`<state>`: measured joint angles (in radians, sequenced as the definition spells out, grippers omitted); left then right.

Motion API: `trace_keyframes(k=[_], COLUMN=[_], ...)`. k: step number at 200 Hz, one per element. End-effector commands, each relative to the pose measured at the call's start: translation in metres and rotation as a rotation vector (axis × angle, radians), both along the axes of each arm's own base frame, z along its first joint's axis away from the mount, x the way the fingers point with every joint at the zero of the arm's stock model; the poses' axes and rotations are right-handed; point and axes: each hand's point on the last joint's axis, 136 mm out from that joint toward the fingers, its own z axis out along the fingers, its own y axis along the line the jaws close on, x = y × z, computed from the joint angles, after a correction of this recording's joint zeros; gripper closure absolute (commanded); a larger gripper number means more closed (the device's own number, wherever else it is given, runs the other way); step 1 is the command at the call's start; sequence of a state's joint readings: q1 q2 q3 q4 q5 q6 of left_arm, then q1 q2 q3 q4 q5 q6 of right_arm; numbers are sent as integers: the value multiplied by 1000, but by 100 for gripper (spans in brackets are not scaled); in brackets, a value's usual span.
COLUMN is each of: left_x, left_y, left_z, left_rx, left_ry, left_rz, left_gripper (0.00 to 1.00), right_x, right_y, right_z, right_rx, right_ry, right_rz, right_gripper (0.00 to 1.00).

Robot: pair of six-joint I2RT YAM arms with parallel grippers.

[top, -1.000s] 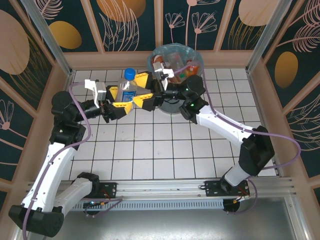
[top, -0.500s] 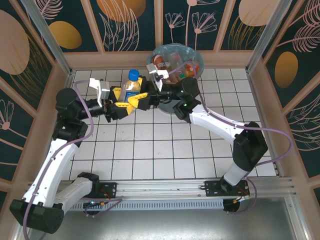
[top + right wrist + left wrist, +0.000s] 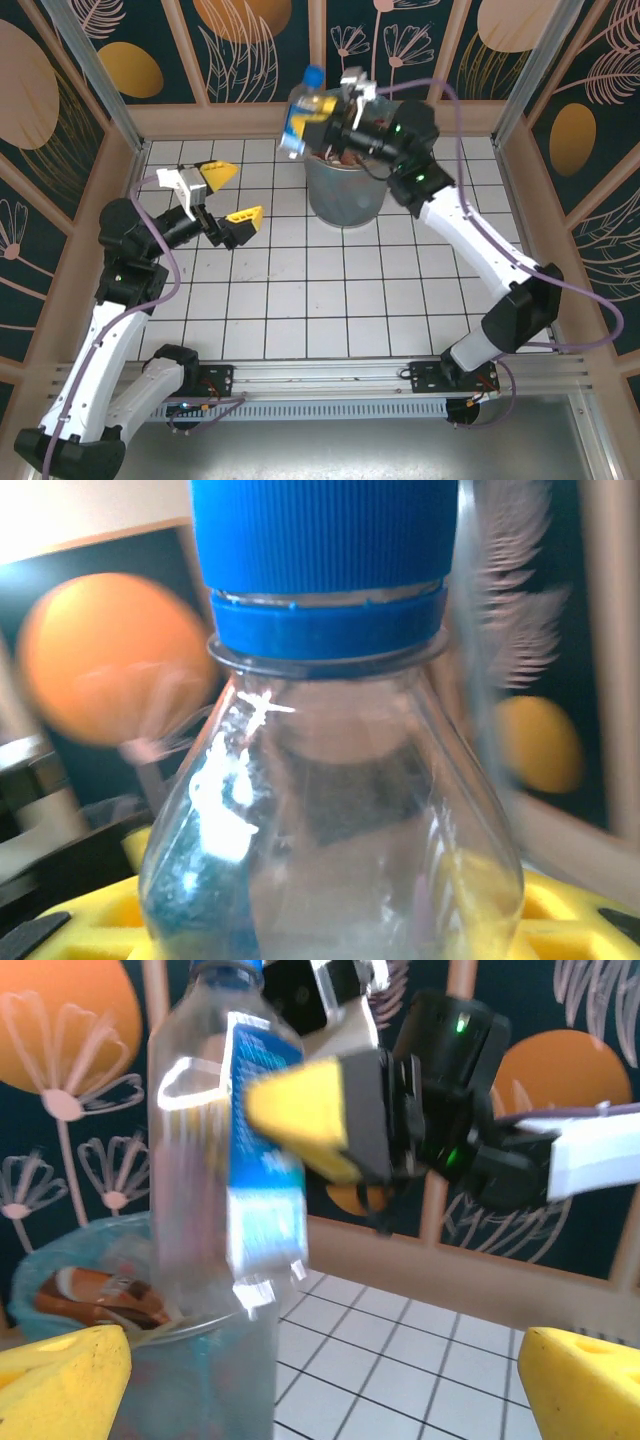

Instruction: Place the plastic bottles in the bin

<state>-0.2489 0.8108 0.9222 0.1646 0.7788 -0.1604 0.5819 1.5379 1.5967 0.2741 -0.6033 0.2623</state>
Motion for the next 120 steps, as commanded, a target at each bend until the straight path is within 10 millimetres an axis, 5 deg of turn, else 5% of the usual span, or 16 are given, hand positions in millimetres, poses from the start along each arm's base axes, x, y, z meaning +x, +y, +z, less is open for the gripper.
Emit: trace_keyframes(k=[1, 34, 69, 116, 120], left_x=[16, 23, 24, 23, 23], left_y=[9, 8, 10, 12, 12], left_z=[-1, -8, -10, -12, -12], left_rx=[-8, 1, 6, 17, 18], left_ry=[-23, 23, 26, 27, 28], left_rz=[102, 105, 126, 141, 141], left_gripper=[1, 1, 1, 1, 1], right_x=[65, 110, 129, 132, 138], right_y=[-46, -51, -53, -72, -85], right_z=[-42, -92, -127, -140, -140], right_rx=[-298, -565, -694, -762, -762], right_ry=[170, 332, 411, 420, 430], right_rz=[-423, -553, -599, -690, -716], right_gripper=[52, 54, 54, 53, 53])
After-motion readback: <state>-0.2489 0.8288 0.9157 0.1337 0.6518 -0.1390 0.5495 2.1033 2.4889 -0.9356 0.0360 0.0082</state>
